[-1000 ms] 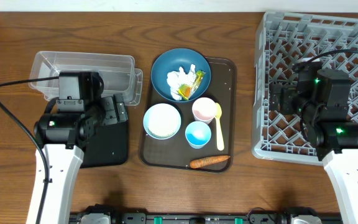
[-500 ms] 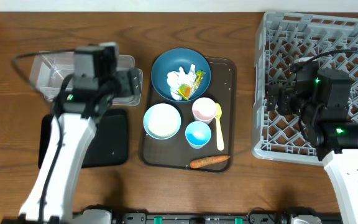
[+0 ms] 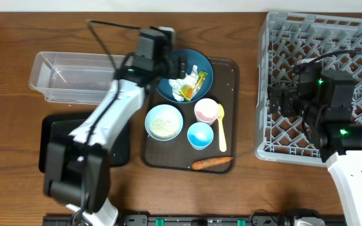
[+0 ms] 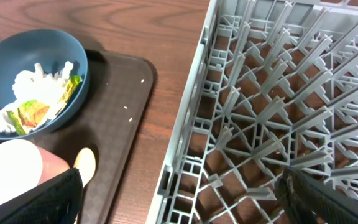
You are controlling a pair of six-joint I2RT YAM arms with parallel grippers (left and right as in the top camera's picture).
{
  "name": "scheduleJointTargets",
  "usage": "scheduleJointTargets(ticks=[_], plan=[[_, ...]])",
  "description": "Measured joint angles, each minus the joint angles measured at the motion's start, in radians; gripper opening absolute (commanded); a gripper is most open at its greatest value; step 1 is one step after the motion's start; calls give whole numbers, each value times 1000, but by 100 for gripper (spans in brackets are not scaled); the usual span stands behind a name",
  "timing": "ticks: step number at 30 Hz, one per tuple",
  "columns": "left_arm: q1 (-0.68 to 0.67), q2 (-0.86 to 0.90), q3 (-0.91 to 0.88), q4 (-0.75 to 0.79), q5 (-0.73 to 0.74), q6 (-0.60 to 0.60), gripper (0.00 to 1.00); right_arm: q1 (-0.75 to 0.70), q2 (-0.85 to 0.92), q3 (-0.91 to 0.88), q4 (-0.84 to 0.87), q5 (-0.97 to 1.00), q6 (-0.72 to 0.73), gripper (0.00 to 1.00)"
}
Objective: Sort waste into correct bins and load items into the dishwasher rack
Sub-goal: 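Reach left gripper to blue plate and grasp white tissue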
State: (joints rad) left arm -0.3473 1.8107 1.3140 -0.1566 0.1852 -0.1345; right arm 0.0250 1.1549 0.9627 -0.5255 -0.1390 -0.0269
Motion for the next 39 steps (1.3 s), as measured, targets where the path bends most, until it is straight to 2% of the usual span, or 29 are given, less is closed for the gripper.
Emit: scheduleJointTargets(ticks=[6,15,23,36,39], plan=[[-49,105,0,88,3,0,85,0,0,0,-14,0,0,99],[-51,208,0,112,3,-2,79,0,0,0,-19,0,0,99],[-55,222,0,112,3,-3,67,0,0,0,-19,0,0,99],[-81,239,0,109,3,-3,66,0,0,0,-24,0,0,99],[-83,261,0,105,3,-3,63,0,0,0,-31,0,0,99]])
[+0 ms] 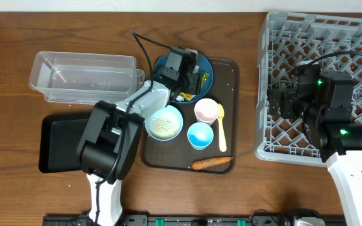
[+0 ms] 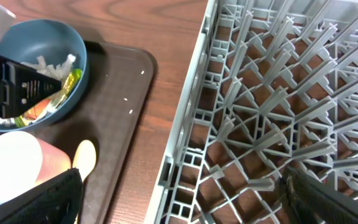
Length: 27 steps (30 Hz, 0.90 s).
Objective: Sort waste into correct bins and load items into the dishwasher rack
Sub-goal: 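Reach left gripper to blue plate and grasp white tissue, then carry tissue left and drop it into clear plastic bin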
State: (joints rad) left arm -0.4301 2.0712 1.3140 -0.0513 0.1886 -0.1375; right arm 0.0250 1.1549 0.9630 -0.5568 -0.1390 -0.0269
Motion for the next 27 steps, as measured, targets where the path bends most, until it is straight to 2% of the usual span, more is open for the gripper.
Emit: scheduleJointTargets(ticks=[5,13,18,27], plan=[[0,10,0,14,0,-4,44,0,0,0,-6,0,0,99],[1,6,0,22,-1,1,21,0,0,0,-7,0,0,99],[11,-48,0,2,0,3,21,0,0,0,-7,0,0,99],[131,-309,0,-157,-4,3,21,0,0,0,-7,0,0,99]])
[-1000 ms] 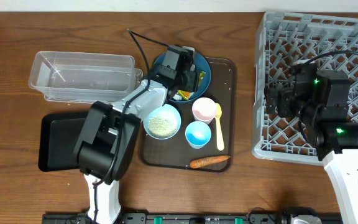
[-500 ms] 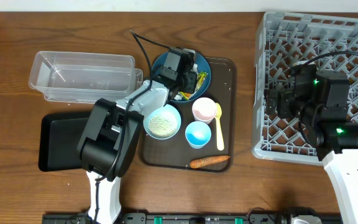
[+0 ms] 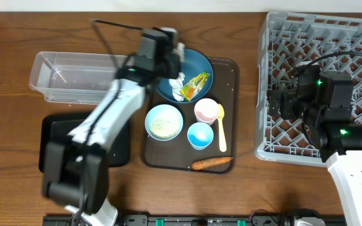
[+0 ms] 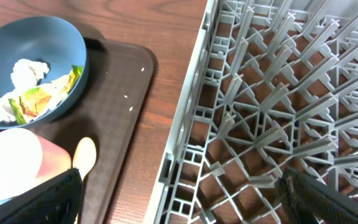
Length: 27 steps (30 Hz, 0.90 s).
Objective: Sort waste into correct bins and load items into the dishwasher rack
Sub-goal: 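Carry tissue left and drop it into clear plastic bin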
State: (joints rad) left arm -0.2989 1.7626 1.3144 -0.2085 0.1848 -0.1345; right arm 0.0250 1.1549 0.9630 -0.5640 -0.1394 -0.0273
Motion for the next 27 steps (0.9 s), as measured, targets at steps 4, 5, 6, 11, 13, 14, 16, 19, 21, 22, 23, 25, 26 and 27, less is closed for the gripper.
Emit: scheduleJointTargets(ticks=[4,5,6,11,13,14,16,19,21,22,23,25,26,27], plan=[[104,-84,1,-119,-53,0,21,0,0,0,0,0,0,99],[135,-97,1,-145,-71,0,21,0,0,0,0,0,0,99],[163,-107,1,-168,-89,0,21,0,0,0,0,0,0,99],[304,-110,1,-257,-142,0,21,0,0,0,0,0,0,99],[344,-104,1,-264,-151,0,21,0,0,0,0,0,0,99],[359,-98,1,-264,-156,0,24,0,0,0,0,0,0,99],[377,-82,1,-264,-163,5,37,0,0,0,0,0,0,99],[388,-45,1,-264,-165,0,48,0,0,0,0,0,0,99],[388,-31,1,-261,-165,1,50,0,0,0,0,0,0,99],[388,-29,1,-256,-166,0,50,0,0,0,0,0,0,99],[388,-29,1,-250,-166,0,50,0,0,0,0,0,0,99],[388,-36,1,-234,-166,0,50,0,0,0,0,0,0,99],[386,-42,1,-233,-166,0,50,0,0,0,0,0,0,99],[384,-50,1,-232,-166,0,51,0,0,0,0,0,0,99]])
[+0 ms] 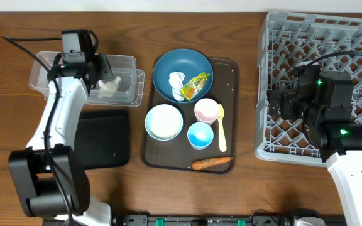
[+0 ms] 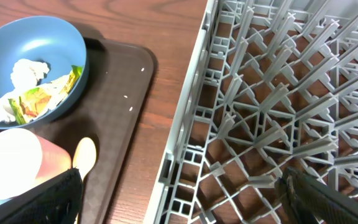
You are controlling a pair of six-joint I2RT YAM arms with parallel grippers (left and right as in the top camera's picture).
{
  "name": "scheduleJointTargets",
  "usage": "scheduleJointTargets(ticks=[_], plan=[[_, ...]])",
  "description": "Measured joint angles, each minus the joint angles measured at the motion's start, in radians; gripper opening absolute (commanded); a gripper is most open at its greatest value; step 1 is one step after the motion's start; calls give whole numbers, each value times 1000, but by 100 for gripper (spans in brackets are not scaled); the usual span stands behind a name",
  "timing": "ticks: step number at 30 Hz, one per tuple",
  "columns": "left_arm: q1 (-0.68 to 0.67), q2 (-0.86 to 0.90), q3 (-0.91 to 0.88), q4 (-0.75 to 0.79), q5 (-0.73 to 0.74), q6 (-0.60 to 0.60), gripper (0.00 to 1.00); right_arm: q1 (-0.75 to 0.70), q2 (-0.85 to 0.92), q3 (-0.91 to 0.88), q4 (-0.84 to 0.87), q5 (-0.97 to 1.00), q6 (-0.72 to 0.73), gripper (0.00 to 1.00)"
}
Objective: Sort waste into correct bins and load items into the dishwasher rack
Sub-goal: 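Carry tissue left and drop it into clear plastic bin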
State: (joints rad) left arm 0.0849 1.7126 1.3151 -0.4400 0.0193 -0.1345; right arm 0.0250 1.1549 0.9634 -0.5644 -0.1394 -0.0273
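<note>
My left gripper (image 1: 100,74) hangs over the clear plastic bin (image 1: 55,69) at the far left, shut on a white paper wad (image 1: 109,88) at its fingertips. On the brown tray (image 1: 230,75), the blue bowl (image 1: 182,66) holds another white paper wad (image 1: 176,81) and a yellow-green wrapper (image 1: 197,81). Both also show in the right wrist view: the wad (image 2: 28,70) and the wrapper (image 2: 37,104). The grey dishwasher rack (image 1: 332,37) stands at the right. My right gripper (image 1: 276,103) is open over the rack's left edge, holding nothing.
On the tray are also a pale bowl of rice (image 1: 164,122), a pink cup (image 1: 205,110), a blue cup (image 1: 200,134), a yellow spoon (image 1: 221,129) and a carrot (image 1: 211,164). A black bin (image 1: 102,138) lies below the clear bin.
My left gripper was at the blue bowl's far-left rim with a white wad. Now it is over the clear bin with that wad. The right arm has not moved.
My left gripper first hovered over the blue bowl's left side. Then it was down among the waste in the bowl. Later it stood at the bowl's rim with a white wad, less paper left inside. Now the wad is over the clear bin.
</note>
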Motion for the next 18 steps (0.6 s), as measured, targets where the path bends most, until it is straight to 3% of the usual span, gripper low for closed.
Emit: scheduleJointTargets(ticks=[9,18], plan=[[-158,-64,0,19,1,0,56,0,0,0,3,0,0,99],[-345,75,0,101,3,0,67,0,0,0,0,0,0,99]])
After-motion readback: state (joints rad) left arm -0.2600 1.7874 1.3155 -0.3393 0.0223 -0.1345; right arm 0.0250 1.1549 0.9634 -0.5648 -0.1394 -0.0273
